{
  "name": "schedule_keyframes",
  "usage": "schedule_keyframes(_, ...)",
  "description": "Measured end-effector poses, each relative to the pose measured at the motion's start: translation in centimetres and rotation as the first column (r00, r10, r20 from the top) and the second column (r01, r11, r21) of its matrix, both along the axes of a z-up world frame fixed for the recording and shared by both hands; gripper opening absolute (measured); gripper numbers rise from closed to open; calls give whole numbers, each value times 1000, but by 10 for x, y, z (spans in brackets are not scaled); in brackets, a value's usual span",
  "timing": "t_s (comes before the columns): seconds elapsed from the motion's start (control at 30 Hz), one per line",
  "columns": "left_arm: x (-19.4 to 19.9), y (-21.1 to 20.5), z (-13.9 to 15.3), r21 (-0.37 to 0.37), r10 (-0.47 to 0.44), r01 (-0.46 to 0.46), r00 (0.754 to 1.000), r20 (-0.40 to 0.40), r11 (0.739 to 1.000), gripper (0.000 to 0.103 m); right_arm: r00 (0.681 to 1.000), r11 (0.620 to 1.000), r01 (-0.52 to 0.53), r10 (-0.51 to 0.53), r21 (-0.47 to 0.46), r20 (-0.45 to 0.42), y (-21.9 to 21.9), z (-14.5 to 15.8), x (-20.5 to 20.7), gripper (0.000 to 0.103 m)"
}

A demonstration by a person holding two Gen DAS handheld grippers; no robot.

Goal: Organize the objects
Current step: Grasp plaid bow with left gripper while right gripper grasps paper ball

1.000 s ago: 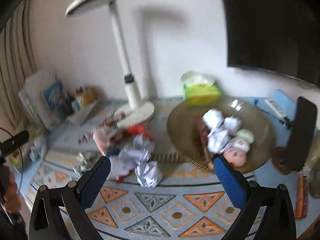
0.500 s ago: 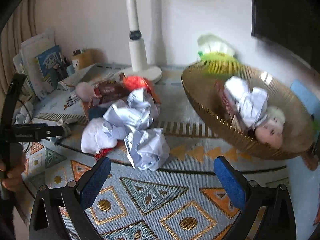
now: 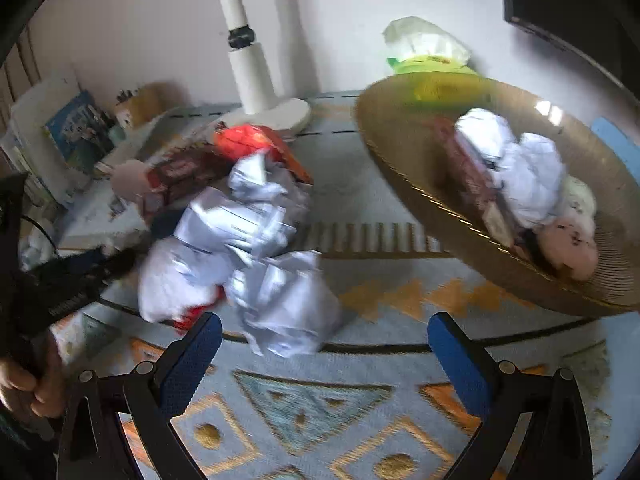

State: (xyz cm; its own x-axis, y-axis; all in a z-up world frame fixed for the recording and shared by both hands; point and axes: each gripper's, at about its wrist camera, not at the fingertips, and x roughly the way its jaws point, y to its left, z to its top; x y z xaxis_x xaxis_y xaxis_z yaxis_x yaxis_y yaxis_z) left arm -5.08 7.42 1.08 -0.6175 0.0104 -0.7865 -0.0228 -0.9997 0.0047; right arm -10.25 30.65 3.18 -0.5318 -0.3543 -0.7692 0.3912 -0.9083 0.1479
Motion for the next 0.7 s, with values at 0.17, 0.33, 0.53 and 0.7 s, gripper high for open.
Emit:
schedule_keyframes(0.17,3,0,1,3,1,-1,1000,-6,1000,48,1000,999,-20,20,42,12,-12,-6,-3,58)
schedule_keyframes(0.33,4,-1,1,2,1,-1,1000,-6,1000,43,1000,1000,-6,5,-7,-25,-2,-1,3,47)
schedule_keyframes(0.53,32,-3,10,48,-3,4,1000,-25,999,28,993,996,-29,18,-89,-117,14,13,24,47)
schedule_keyframes(0.7,73,-3,18,76,-29,33,998,-54,997,27,995,993,11,-23,-118,-99,25,17,36,47)
